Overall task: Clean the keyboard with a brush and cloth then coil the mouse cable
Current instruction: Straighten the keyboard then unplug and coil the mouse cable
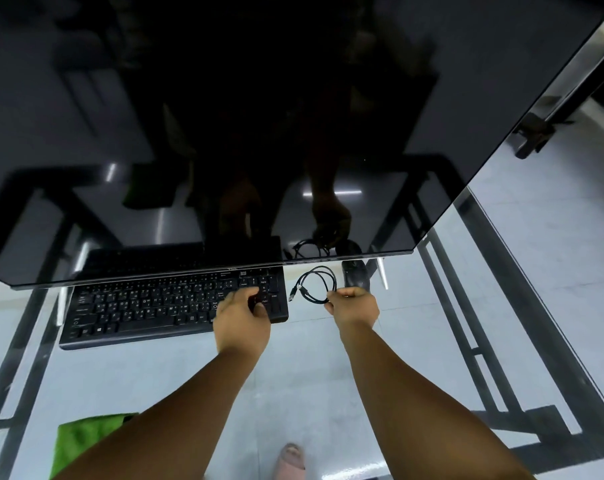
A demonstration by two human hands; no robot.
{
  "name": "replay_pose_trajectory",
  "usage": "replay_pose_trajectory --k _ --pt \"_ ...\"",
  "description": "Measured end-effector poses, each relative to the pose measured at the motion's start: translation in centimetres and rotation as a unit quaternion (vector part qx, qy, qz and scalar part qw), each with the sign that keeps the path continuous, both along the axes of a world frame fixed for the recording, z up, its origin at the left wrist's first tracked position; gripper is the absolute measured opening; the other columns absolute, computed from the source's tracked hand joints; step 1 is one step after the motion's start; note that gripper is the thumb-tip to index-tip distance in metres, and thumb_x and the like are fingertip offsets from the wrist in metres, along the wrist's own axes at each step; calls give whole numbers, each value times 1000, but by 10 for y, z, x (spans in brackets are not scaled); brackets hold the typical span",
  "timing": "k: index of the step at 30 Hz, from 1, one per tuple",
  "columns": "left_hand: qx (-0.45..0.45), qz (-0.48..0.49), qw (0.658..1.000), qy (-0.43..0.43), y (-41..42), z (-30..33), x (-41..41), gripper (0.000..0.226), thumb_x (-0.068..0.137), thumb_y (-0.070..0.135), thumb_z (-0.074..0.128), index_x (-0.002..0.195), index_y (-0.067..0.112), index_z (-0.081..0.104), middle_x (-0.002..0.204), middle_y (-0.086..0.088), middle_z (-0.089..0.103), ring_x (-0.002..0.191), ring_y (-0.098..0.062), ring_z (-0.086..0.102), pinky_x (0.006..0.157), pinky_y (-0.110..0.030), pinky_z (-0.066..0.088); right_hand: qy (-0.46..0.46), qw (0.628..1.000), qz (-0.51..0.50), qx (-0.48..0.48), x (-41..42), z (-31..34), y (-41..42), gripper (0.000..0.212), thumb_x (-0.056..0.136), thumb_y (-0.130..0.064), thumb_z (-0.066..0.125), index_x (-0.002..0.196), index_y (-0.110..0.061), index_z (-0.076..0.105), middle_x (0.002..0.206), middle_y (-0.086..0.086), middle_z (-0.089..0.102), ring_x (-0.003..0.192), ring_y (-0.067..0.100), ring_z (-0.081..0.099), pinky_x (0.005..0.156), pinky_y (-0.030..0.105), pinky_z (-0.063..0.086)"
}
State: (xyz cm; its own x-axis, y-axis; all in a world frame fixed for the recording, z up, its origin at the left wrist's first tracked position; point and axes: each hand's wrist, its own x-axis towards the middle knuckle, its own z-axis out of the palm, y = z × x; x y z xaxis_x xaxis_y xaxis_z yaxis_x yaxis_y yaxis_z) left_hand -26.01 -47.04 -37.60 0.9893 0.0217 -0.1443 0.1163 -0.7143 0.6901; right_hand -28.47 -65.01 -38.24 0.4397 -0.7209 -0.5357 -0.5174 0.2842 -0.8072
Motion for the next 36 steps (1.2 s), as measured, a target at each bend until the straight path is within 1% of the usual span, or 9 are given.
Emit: replay_pose_trajectory --k 4,8,11,15,20,24,27,31,36 --pt "117 -51 992 13 17 -1 -2 52 95 26 49 146 21 41 155 2 35 143 -21 29 113 -44 23 -3 1000 -15 -8 2 1 2 21 83 -7 75 67 -13 62 69 1 68 62 18 72 48 16 49" --pt "120 -112 985 46 27 -5 -4 54 98 31 44 150 22 32 161 4 21 148 -17 16 117 -42 20 21 999 -2 -27 1 1 5 18 85 -14 72 68 -16 67 66 -3 68 64 20 73 50 19 48" --pt "91 -123 988 24 44 -3 -5 53 98 28 48 148 19 36 159 2 26 147 -19 21 117 -42 26 54 997 12 -55 -3 0 10 7 85 -19 66 81 -17 71 61 -6 66 69 23 73 55 26 52" --pt "45 -85 995 0 78 5 -10 48 95 22 55 142 16 47 153 -1 39 143 -21 31 114 -41 32 45 997 -10 -64 -14 1 24 10 86 -24 62 90 -15 68 59 -7 64 65 22 72 59 29 57" --pt "58 -33 998 13 150 8 -34 44 94 20 57 137 16 50 145 -4 47 136 -24 39 108 -39 37 28 997 20 -68 -36 5 82 10 88 -21 61 90 -12 65 64 -3 63 57 18 69 66 39 62" --pt "67 8 997 25 203 9 -58 42 92 20 58 134 16 51 137 -4 51 130 -25 44 105 -41 40 25 994 101 -31 -59 3 146 11 87 -23 65 84 -13 64 76 7 69 54 19 69 64 42 62" --pt "86 41 994 45 233 9 -72 45 91 26 60 133 15 50 137 -7 50 128 -29 44 106 -46 38 48 980 194 -18 -73 5 188 20 87 -25 67 78 -7 62 76 13 71 51 19 69 66 45 60" --pt "120 91 986 76 266 9 -86 60 87 44 65 136 14 45 140 -10 44 131 -32 39 103 -53 35 91 937 337 -13 -87 11 228 38 81 -38 74 75 -3 60 74 14 73 54 19 71 72 46 61" --pt "85 95 984 122 301 3 -94 82 74 57 74 132 6 45 132 -13 45 121 -33 48 100 -46 43 140 886 441 -28 -97 14 258 44 67 -42 86 65 -9 58 67 7 69 56 23 72 70 43 62"
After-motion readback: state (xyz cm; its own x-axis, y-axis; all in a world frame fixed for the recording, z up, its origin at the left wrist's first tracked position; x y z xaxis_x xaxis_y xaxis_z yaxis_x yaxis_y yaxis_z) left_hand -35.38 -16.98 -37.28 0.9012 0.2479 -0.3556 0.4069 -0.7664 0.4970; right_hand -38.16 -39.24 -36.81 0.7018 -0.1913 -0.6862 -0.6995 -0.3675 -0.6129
